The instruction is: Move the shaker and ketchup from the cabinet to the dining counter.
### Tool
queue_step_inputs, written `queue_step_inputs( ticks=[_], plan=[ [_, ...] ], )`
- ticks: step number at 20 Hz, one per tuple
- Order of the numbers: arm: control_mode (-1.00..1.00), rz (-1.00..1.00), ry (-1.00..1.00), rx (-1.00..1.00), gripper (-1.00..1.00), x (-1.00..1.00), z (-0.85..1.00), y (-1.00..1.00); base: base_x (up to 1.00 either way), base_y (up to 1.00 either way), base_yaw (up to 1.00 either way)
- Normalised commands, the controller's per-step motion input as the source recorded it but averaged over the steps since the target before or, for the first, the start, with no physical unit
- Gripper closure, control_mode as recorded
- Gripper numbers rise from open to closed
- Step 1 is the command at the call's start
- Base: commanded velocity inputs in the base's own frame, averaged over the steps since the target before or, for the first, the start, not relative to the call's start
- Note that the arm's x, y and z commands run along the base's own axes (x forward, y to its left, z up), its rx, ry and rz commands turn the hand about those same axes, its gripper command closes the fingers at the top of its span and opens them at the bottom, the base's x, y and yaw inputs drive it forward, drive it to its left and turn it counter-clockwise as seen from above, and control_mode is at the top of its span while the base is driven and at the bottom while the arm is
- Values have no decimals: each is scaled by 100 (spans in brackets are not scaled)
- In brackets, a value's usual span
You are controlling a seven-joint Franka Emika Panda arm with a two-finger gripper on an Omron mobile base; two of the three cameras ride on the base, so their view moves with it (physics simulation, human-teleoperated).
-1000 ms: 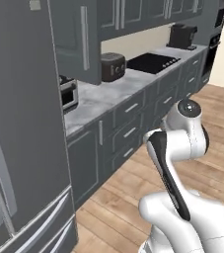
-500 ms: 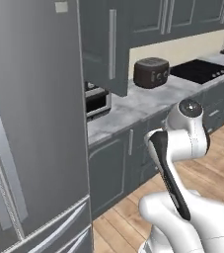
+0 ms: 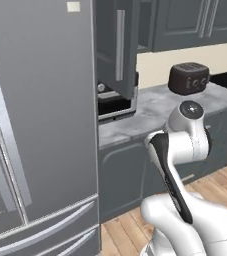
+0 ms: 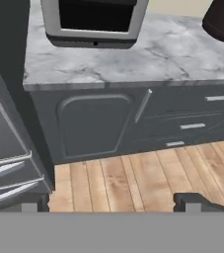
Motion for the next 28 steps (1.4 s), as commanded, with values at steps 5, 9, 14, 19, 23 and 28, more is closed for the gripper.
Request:
queue_step_inputs(
  ticks=[5,9,14,19,23,28],
  plan=[
    [100,0,0,0,-100,0,0,0,12,-77,3],
    [100,0,0,0,-100,0,0,0,29,-63,9],
    [100,0,0,0,-100,0,0,0,49,-22,48],
    [100,0,0,0,-100,0,0,0,47,-10,60],
    [100,0,0,0,-100,0,0,0,53,-23,36],
    [100,0,0,0,-100,0,0,0,56,-45,5]
  ],
)
